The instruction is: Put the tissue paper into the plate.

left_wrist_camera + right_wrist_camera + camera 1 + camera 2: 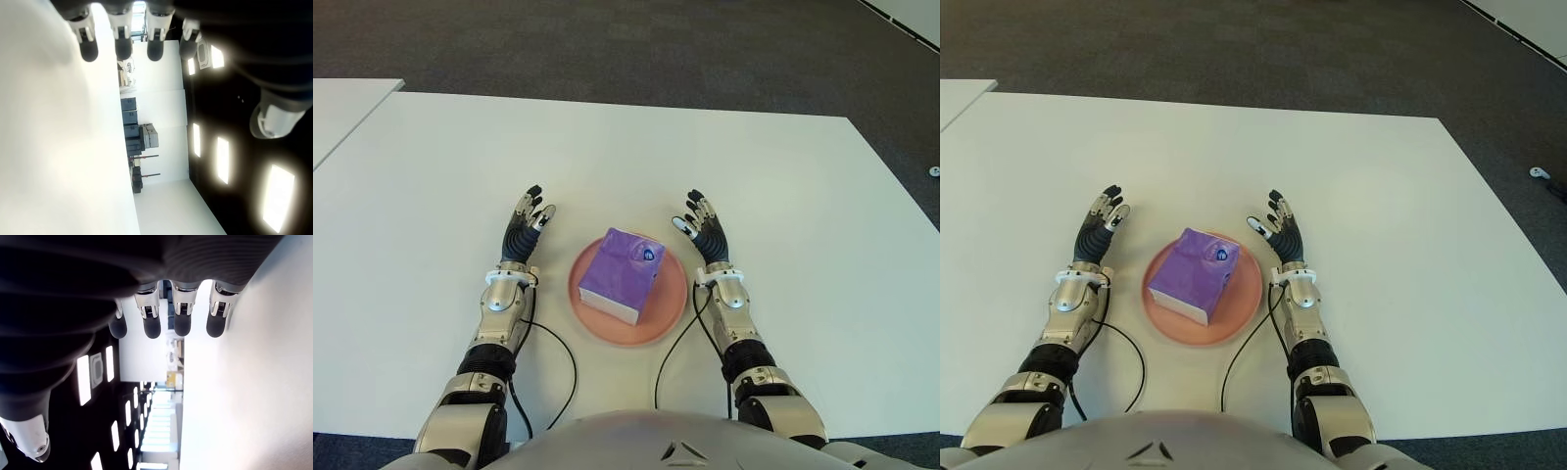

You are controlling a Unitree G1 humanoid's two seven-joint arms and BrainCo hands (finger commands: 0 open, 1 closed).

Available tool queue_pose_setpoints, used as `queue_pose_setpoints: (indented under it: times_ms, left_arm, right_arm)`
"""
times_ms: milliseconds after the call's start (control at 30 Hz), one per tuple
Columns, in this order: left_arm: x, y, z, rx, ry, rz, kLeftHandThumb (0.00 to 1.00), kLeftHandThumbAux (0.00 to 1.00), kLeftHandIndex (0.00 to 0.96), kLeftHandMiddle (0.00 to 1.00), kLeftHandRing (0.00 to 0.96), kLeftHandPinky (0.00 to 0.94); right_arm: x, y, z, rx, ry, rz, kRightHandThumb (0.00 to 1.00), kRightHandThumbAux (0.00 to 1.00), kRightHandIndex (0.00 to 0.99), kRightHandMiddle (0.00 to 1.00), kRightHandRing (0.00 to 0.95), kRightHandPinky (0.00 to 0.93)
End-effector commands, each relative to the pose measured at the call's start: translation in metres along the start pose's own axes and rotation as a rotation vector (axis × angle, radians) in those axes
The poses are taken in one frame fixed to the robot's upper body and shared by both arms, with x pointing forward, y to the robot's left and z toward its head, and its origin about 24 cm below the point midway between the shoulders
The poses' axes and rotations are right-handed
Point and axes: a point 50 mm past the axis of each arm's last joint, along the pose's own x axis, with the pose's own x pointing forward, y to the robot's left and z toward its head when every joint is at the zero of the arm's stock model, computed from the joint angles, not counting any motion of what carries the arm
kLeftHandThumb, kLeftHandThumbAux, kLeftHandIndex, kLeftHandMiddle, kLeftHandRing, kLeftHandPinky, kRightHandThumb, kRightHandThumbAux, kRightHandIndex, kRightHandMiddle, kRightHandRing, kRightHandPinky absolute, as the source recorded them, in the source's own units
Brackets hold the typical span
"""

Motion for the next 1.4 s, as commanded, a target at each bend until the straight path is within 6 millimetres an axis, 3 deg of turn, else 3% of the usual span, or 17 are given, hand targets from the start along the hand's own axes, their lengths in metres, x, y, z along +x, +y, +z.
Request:
queue_pose_setpoints:
  times_ms: [33,1400]
  left_arm:
    - [-0.005,-0.004,-0.008,-0.006,0.041,-0.02,0.0,0.41,0.0,0.0,0.0,0.0]
    - [-0.014,-0.018,-0.012,-0.045,0.092,-0.052,0.0,0.408,0.0,0.0,0.0,0.0]
  right_arm:
    - [-0.039,0.001,-0.049,0.035,0.268,-0.034,0.0,0.624,0.0,0.0,0.0,0.0]
    - [-0.042,-0.003,-0.05,0.032,0.251,-0.122,0.0,0.639,0.0,0.0,0.0,0.0]
